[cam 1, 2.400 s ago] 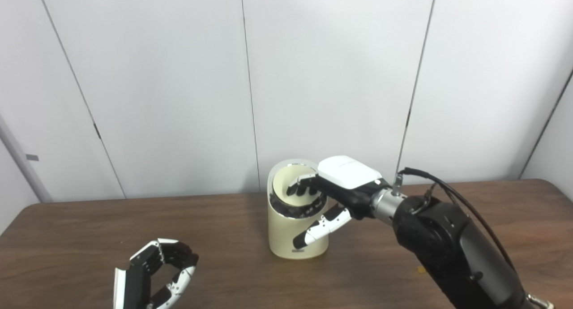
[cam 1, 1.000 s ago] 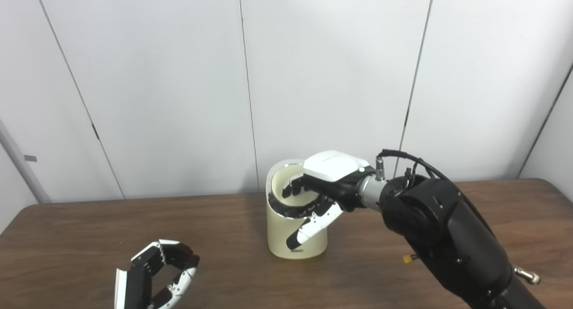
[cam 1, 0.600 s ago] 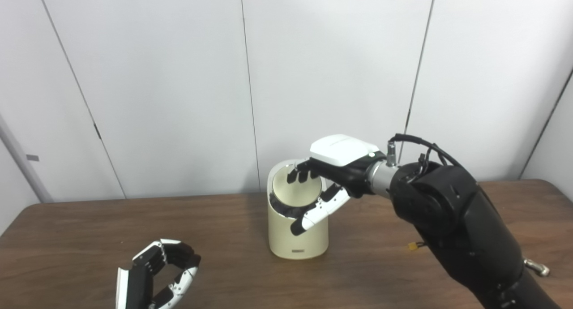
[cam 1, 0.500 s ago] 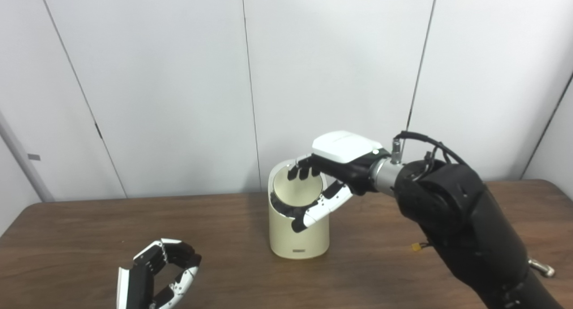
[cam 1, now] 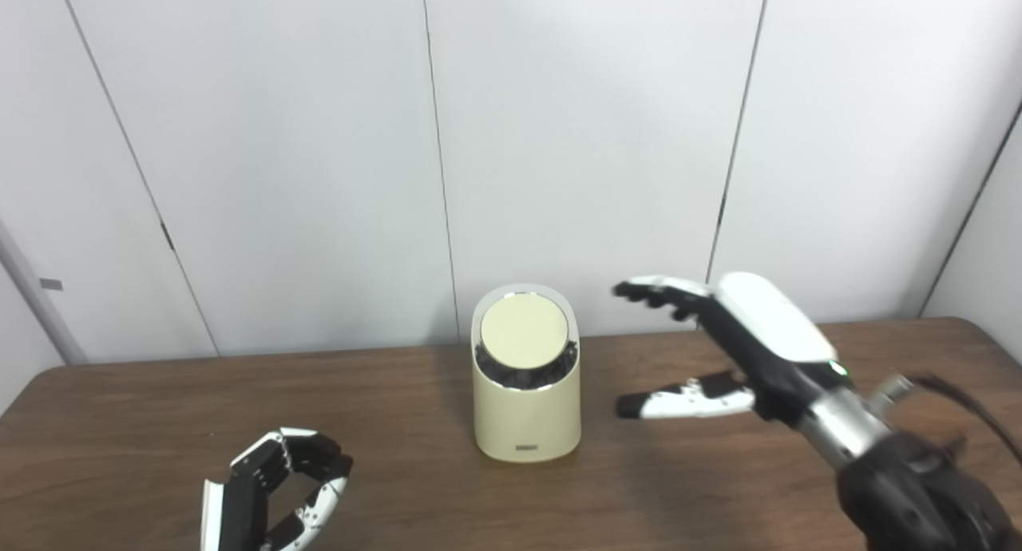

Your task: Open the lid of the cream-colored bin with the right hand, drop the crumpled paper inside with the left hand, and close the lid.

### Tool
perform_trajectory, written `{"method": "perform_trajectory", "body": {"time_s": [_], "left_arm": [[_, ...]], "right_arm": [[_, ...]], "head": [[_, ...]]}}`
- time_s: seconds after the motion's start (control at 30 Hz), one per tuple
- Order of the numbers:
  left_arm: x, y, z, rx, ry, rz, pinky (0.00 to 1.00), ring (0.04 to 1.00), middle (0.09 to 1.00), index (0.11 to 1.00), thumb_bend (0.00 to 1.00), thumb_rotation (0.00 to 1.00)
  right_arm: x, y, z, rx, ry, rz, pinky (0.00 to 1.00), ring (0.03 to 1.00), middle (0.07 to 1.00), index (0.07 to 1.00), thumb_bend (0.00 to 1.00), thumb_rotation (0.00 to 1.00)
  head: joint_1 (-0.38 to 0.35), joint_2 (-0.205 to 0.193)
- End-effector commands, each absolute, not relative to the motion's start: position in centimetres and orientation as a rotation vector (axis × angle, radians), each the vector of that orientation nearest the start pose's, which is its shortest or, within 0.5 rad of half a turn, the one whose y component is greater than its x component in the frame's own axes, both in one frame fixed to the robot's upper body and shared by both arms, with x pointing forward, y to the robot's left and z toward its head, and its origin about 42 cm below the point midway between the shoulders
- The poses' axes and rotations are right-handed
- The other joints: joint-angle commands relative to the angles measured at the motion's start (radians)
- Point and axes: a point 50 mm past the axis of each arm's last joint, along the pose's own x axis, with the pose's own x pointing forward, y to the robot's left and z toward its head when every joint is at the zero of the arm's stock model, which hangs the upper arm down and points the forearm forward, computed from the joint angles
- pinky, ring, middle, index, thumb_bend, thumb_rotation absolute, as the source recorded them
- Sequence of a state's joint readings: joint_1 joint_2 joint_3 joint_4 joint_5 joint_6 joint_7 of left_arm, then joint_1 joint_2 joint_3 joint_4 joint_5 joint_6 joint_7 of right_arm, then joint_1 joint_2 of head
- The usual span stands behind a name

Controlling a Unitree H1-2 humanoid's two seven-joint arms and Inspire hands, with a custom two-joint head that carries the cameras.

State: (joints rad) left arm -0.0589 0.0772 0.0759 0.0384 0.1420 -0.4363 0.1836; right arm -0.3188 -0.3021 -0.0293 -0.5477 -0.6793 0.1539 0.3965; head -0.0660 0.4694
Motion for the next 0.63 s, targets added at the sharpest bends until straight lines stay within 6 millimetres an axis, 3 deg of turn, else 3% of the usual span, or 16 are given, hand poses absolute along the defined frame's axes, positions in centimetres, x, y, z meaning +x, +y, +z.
{"method": "perform_trajectory", "body": {"time_s": [0.0,0.23,0.43,0.6], "left_arm": [[28.9,26.1,13.1,0.216,-0.477,0.195,0.42,0.496,0.518,0.485,0.49,0.08],[28.7,26.5,13.0,0.215,-0.479,0.2,0.41,0.489,0.516,0.485,0.49,0.08],[28.4,26.7,13.1,0.197,-0.48,0.198,0.41,0.491,0.513,0.485,0.49,0.08],[28.1,27.0,13.2,0.216,-0.485,0.196,0.42,0.497,0.523,0.486,0.49,0.08]], "right_arm": [[30.4,-25.4,31.7,-0.95,-0.652,-0.001,0.66,0.773,0.809,0.804,0.79,0.67],[28.8,-26.9,24.7,-0.715,-0.611,-0.09,0.67,0.777,0.806,0.823,0.78,0.64],[27.7,-27.3,18.9,-0.594,-0.569,-0.163,0.68,0.776,0.805,0.834,0.8,0.7],[26.4,-26.9,15.3,-0.528,-0.507,-0.2,0.69,0.789,0.82,0.832,0.76,0.74]], "head": [[-0.003,0.003],[0.002,0.009],[0.014,0.012],[0.013,0.012]]}}
